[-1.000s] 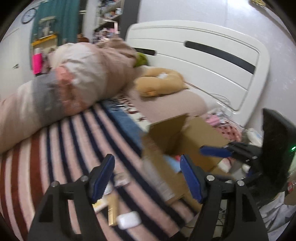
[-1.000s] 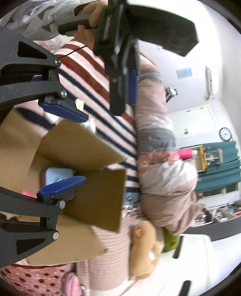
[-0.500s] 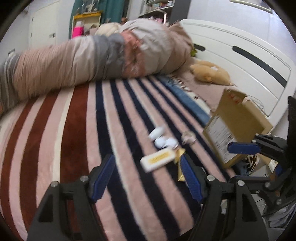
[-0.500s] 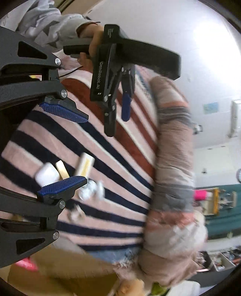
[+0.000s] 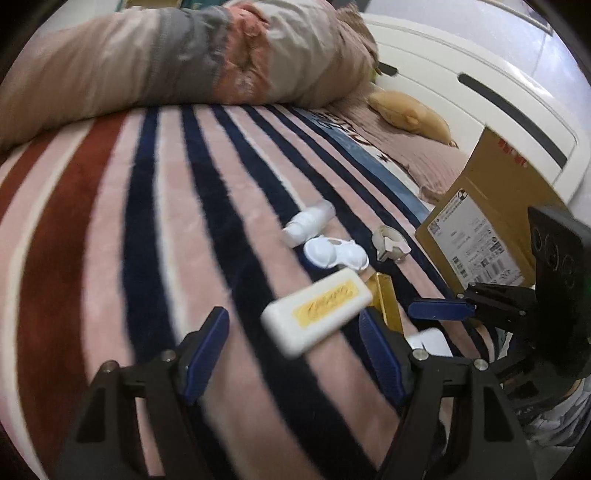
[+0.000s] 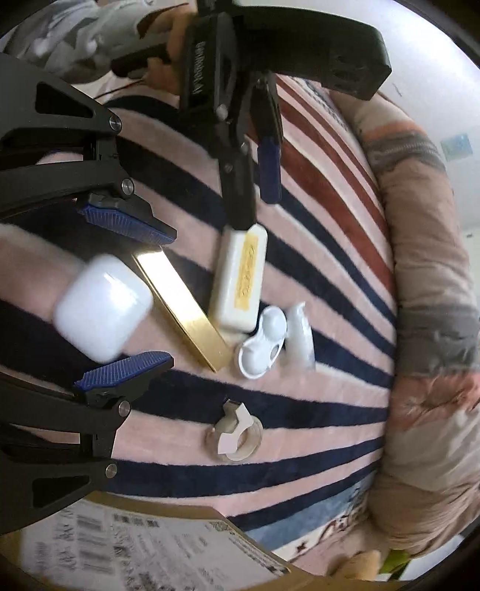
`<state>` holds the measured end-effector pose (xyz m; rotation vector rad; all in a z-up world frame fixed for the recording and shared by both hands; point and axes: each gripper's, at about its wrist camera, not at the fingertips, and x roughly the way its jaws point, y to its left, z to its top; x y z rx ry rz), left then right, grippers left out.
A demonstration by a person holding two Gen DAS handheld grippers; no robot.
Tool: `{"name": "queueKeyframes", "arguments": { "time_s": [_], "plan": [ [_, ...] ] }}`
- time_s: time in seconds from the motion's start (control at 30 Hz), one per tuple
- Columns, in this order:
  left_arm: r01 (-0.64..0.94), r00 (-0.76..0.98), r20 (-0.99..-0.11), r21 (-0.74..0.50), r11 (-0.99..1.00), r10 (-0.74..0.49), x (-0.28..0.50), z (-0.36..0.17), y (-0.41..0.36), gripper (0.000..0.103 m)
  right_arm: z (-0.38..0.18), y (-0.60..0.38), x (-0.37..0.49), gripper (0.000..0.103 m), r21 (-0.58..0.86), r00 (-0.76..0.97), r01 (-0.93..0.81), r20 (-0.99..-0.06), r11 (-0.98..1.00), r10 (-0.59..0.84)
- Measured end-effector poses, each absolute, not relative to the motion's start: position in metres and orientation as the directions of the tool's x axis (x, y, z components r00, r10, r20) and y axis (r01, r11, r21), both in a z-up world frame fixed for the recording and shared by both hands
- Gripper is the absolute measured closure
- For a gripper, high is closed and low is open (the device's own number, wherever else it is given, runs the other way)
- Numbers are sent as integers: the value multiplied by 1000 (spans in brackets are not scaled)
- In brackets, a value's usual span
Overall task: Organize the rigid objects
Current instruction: 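Grasp the white KATO-KATO soap bar with the left gripper while the right gripper grasps the gold stick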
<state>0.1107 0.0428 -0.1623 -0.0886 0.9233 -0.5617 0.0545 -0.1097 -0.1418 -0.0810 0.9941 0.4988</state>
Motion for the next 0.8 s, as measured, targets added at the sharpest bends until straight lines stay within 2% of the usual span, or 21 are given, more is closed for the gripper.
{"name": "queueKeyframes", "arguments": {
  "time_s": [0.13, 0.3, 0.47, 0.67, 0.8],
  "plan": [
    [457, 436, -741, -307, 835, -511, 131, -172, 26, 37, -145, -116, 72, 46, 198, 431, -407, -819, 892, 379],
    [510, 396, -748, -303, 805, -532, 123, -167, 23, 69, -148, -117, 73, 46, 225, 421, -413, -812, 882, 404],
    [576, 333, -784, -270, 772, -523, 108, -167, 17, 69, -147, -120, 67, 46, 218, 425, -422, -810, 880, 404],
    [544, 387, -802, -200, 815, -455, 110, -170, 1, 70, -149, -123, 63, 46, 232, 423, -414, -807, 880, 412],
    [504, 409, -800, -203, 840, -439, 100, -167, 16, 71, -150, -120, 71, 46, 280, 390, -423, -802, 862, 452]
  ]
}}
